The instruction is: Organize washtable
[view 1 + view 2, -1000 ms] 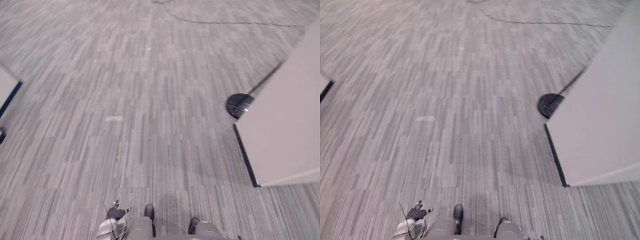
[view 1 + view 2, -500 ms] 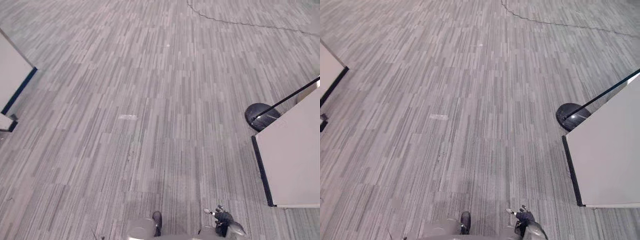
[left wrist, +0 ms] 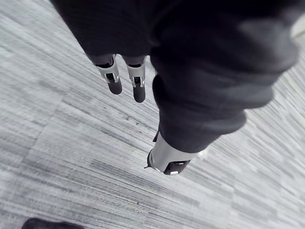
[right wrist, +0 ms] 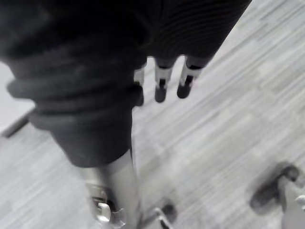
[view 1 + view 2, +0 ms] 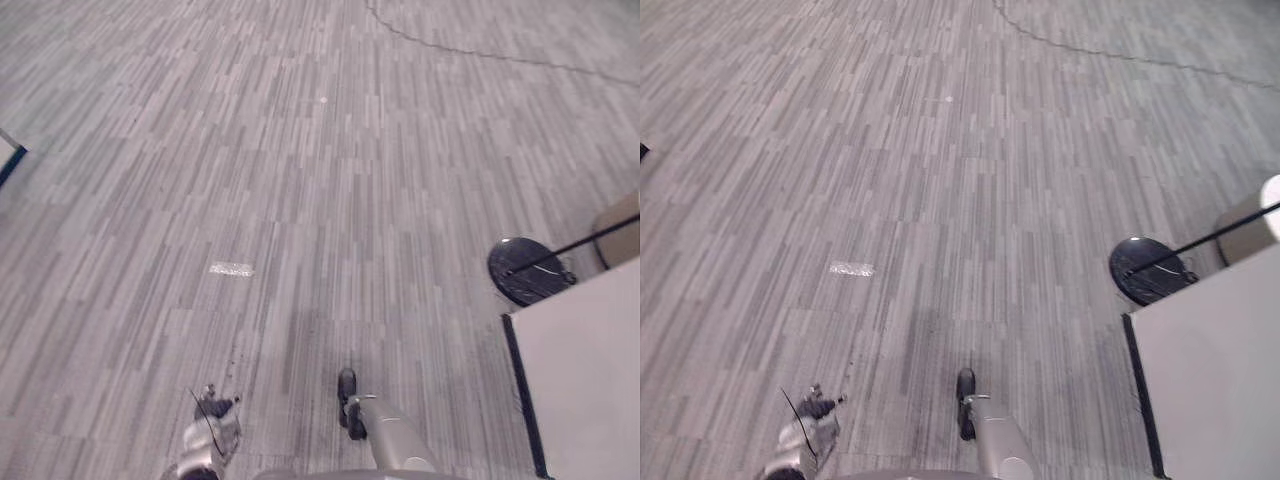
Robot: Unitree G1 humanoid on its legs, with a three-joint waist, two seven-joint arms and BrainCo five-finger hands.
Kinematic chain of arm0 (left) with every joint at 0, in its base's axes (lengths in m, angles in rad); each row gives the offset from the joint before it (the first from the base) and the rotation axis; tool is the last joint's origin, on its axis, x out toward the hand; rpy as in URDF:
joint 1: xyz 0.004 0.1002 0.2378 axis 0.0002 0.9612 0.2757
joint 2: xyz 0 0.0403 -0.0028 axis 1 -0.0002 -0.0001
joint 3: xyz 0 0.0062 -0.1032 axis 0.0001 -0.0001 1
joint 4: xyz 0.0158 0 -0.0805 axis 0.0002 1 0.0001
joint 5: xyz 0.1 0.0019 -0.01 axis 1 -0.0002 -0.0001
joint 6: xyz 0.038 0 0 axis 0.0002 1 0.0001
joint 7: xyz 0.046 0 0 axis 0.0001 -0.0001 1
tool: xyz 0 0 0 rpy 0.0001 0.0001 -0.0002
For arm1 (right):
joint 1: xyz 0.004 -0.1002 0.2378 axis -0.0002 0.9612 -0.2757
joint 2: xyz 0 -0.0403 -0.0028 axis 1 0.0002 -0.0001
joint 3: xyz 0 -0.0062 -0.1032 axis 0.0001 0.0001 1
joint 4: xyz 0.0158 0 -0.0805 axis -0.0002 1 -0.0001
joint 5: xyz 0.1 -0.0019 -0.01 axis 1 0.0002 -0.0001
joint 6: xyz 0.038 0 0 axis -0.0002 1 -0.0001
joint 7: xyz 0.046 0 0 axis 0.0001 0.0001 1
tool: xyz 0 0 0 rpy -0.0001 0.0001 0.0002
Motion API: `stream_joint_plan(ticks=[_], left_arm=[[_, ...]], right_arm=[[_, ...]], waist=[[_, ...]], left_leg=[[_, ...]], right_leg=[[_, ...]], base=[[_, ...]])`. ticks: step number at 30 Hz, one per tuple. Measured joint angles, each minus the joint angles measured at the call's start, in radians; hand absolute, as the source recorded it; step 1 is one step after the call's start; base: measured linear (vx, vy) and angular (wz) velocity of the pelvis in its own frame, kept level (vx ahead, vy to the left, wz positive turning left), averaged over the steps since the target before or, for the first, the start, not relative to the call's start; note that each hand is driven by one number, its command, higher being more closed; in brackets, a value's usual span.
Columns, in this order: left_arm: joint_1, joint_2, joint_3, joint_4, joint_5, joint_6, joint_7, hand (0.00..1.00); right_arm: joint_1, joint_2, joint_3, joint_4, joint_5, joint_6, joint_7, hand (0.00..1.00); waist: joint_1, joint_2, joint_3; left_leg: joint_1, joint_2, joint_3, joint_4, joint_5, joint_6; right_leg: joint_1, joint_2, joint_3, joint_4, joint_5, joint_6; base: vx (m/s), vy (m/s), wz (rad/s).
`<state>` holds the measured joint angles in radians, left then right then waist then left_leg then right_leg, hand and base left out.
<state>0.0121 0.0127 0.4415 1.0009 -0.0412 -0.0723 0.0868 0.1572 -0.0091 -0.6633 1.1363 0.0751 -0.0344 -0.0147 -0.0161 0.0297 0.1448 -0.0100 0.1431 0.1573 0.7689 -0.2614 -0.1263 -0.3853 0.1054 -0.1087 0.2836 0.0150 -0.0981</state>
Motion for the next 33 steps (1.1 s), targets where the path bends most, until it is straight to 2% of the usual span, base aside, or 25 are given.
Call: stream_joint_plan(ticks=[1,3,4,5,7,8,9,10,11,12,13,14,15,16,17,18,19,20,22,23,25,26,27,28,33], left_arm=[[0.031,-0.015,-0.007,0.007,-0.007,0.005,0.000,0.00],[0.047,-0.020,-0.033,0.017,-0.019,0.012,-0.006,0.00],[0.046,-0.017,-0.050,0.011,-0.017,0.007,-0.010,0.00],[0.046,-0.016,-0.059,0.010,-0.017,0.005,-0.014,0.00],[0.039,-0.017,-0.070,0.010,-0.018,-0.008,-0.020,0.00],[0.037,-0.019,-0.083,0.011,-0.018,-0.016,-0.019,0.00],[0.039,-0.020,-0.084,0.016,-0.019,-0.019,-0.019,0.00],[0.043,-0.020,-0.083,0.026,-0.019,-0.021,-0.018,0.00],[0.062,-0.019,-0.084,0.037,-0.017,-0.020,-0.013,0.00],[0.087,-0.016,-0.082,0.066,-0.017,-0.019,0.001,0.00],[0.107,-0.015,-0.077,0.078,-0.017,-0.015,0.007,0.00],[0.158,-0.008,-0.076,0.108,-0.016,0.001,0.010,0.00],[0.211,0.010,-0.055,0.112,-0.019,0.013,0.010,0.00],[0.226,0.013,-0.045,0.115,-0.024,0.018,0.012,0.00],[0.222,0.031,-0.042,0.133,-0.025,0.022,0.025,0.00],[0.191,0.040,-0.041,0.146,-0.025,0.025,0.027,0.00],[0.170,0.045,-0.044,0.146,-0.026,0.024,0.023,0.00],[0.152,0.047,-0.046,0.146,-0.026,0.025,0.025,0.00],[0.100,0.043,-0.060,0.109,-0.025,0.018,0.025,0.00],[0.088,0.044,-0.065,0.098,-0.025,0.018,0.024,0.00],[0.037,0.063,-0.131,0.063,-0.028,0.010,0.021,0.00],[0.031,0.069,-0.145,0.053,-0.028,0.002,0.019,0.00],[0.009,0.084,-0.170,0.043,-0.030,-0.017,0.006,0.00],[-0.003,0.074,-0.175,0.044,-0.029,-0.020,0.001,0.00],[0.010,-0.001,-0.173,0.074,-0.026,-0.019,-0.019,0.00]], right_arm=[[-0.016,-0.002,0.025,-0.022,0.003,-0.003,-0.003,0.00],[-0.055,-0.008,0.092,-0.023,0.006,-0.009,-0.004,0.00],[-0.089,-0.022,0.134,-0.024,0.012,-0.020,-0.007,0.00],[-0.112,-0.030,0.152,-0.026,0.015,-0.028,-0.007,0.00],[-0.181,-0.044,0.177,-0.063,0.031,-0.048,-0.007,0.00],[-0.212,-0.058,0.203,-0.099,0.042,-0.066,-0.009,0.00],[-0.231,-0.072,0.225,-0.120,0.041,-0.074,-0.009,0.00],[-0.241,-0.090,0.261,-0.136,0.040,-0.077,-0.010,0.00],[-0.247,-0.113,0.308,-0.140,0.032,-0.081,-0.013,0.00],[-0.245,-0.121,0.339,-0.131,0.027,-0.080,-0.020,0.00],[-0.243,-0.117,0.355,-0.126,0.025,-0.079,-0.027,0.00],[-0.217,-0.101,0.376,-0.118,0.020,-0.079,-0.029,0.00],[-0.188,-0.070,0.390,-0.089,0.012,-0.080,-0.030,0.00],[-0.175,-0.057,0.390,-0.072,0.007,-0.078,-0.029,0.00],[-0.169,-0.043,0.384,-0.042,-0.006,-0.075,-0.029,0.00],[-0.153,-0.037,0.361,-0.008,-0.008,-0.072,-0.029,0.00],[-0.150,-0.035,0.344,0.023,-0.008,-0.066,-0.026,0.00],[-0.145,-0.036,0.339,0.032,-0.008,-0.062,-0.024,0.00],[-0.119,-0.043,0.338,0.032,-0.015,-0.055,-0.017,0.00],[-0.126,-0.045,0.338,0.031,-0.027,-0.055,-0.017,0.00],[-0.134,-0.038,0.338,0.026,-0.045,-0.056,-0.002,0.00],[-0.135,-0.036,0.338,0.026,-0.046,-0.056,-0.002,0.00],[-0.129,-0.035,0.323,0.030,-0.047,-0.053,0.000,0.00],[-0.124,-0.048,0.298,0.040,-0.049,-0.049,-0.001,0.00],[-0.118,-0.094,0.271,0.058,-0.097,-0.031,-0.003,0.00]], waist=[[0.018,0.004,0.003],[0.038,-0.027,0.016],[0.060,-0.037,0.012],[0.065,-0.041,0.011],[0.080,-0.053,0.016],[0.087,-0.045,0.015],[0.091,-0.028,0.014],[0.101,-0.001,0.011],[0.125,0.039,0.002],[0.144,0.058,-0.004],[0.144,0.059,-0.006],[0.146,0.034,-0.022],[0.150,-0.009,-0.067],[0.152,-0.036,-0.085],[0.158,-0.069,-0.097],[0.143,-0.067,-0.090],[0.136,-0.047,-0.069],[0.130,-0.047,-0.058],[0.124,-0.028,-0.046],[0.119,-0.027,-0.045],[0.088,-0.022,-0.042],[0.084,-0.027,-0.043],[0.079,-0.059,-0.039],[0.078,-0.060,-0.042],[0.075,-0.002,-0.037]], left_leg=[[-0.060,0.058,0.032,0.143,-0.005,0.009],[-0.100,0.077,0.055,0.174,-0.019,0.033],[-0.123,0.070,0.064,0.117,-0.033,0.044],[-0.139,0.060,0.068,0.075,-0.037,0.051],[-0.196,-0.001,0.061,-0.114,-0.036,0.048],[-0.229,-0.054,0.025,-0.299,-0.021,0.033],[-0.249,-0.081,-0.026,-0.430,0.008,-0.005],[-0.279,-0.085,-0.078,-0.519,0.041,-0.050],[-0.330,-0.061,-0.131,-0.567,0.063,-0.086],[-0.346,-0.032,-0.130,-0.595,0.080,-0.067],[-0.346,-0.023,-0.125,-0.597,0.085,-0.058],[-0.344,-0.024,-0.126,-0.553,0.181,-0.010],[-0.347,-0.049,-0.099,-0.528,0.240,0.038],[-0.345,-0.060,-0.080,-0.527,0.258,0.064],[-0.320,-0.078,-0.062,-0.528,0.281,0.109],[-0.272,-0.094,-0.058,-0.540,0.265,0.131],[-0.216,-0.101,-0.056,-0.566,0.254,0.147],[-0.176,-0.107,-0.054,-0.581,0.248,0.155],[-0.038,-0.128,-0.012,-0.672,0.236,0.165],[-0.015,-0.130,-0.004,-0.692,0.236,0.165],[0.029,-0.120,0.000,-0.729,0.226,0.152],[0.032,-0.121,0.002,-0.729,0.222,0.146],[0.053,-0.134,0.002,-0.725,0.202,0.125],[0.062,-0.125,-0.019,-0.719,0.180,0.117],[0.075,-0.076,-0.076,-0.731,0.166,0.090]], right_leg=[[0.070,0.022,0.007,-0.027,-0.029,-0.041],[0.196,0.011,0.029,-0.061,-0.051,-0.045],[0.273,-0.004,0.052,-0.099,-0.063,-0.039],[0.303,-0.015,0.064,-0.115,-0.067,-0.035],[0.366,-0.061,0.098,-0.154,-0.082,-0.013],[0.396,-0.090,0.128,-0.170,-0.103,0.002],[0.414,-0.097,0.152,-0.173,-0.120,0.011],[0.429,-0.089,0.179,-0.176,-0.142,0.014],[0.451,-0.068,0.219,-0.177,-0.172,0.023],[0.486,-0.055,0.255,-0.181,-0.206,0.035],[0.511,-0.052,0.274,-0.179,-0.227,0.040],[0.545,-0.065,0.319,-0.160,-0.276,0.050],[0.532,-0.106,0.366,-0.124,-0.317,0.070],[0.516,-0.117,0.381,-0.092,-0.328,0.087],[0.468,-0.127,0.388,0.031,-0.327,0.154],[0.405,-0.123,0.382,0.203,-0.287,0.259],[0.358,-0.124,0.373,0.355,-0.281,0.304],[0.343,-0.128,0.354,0.424,-0.288,0.302],[0.246,-0.197,0.246,0.515,-0.302,0.281],[0.220,-0.213,0.214,0.492,-0.307,0.269],[0.175,-0.210,0.134,0.238,-0.306,0.245],[0.178,-0.202,0.136,0.142,-0.283,0.235],[0.204,-0.187,0.171,-0.050,-0.098,0.179],[0.229,-0.176,0.168,-0.059,-0.058,0.154],[0.280,-0.139,0.100,-0.113,-0.076,0.129]], base=[[0.76,-0.172,-0.34],[0.72,-0.163,-0.14],[0.57,-0.117,-0.16],[0.52,-0.050,-0.28],[0.42,0.019,-0.31],[0.42,0.070,-0.35],[0.42,0.090,-0.50],[0.39,0.159,-0.80],[0.40,0.247,-1.14],[0.42,0.284,-1.13],[0.53,0.346,-1.11],[0.63,0.364,-1.11],[0.67,0.357,-1.13],[0.68,0.286,-0.98],[0.62,0.244,-0.49],[0.69,0.280,-0.24],[0.51,0.242,0.08],[0.45,0.230,0.07],[0.38,0.206,-0.20],[0.32,0.128,-0.32],[0.31,0.005,-0.11],[0.28,-0.076,0.02],[0.24,-0.121,0.14],[0.24,-0.123,0.11],[0.21,-0.126,0.28]])
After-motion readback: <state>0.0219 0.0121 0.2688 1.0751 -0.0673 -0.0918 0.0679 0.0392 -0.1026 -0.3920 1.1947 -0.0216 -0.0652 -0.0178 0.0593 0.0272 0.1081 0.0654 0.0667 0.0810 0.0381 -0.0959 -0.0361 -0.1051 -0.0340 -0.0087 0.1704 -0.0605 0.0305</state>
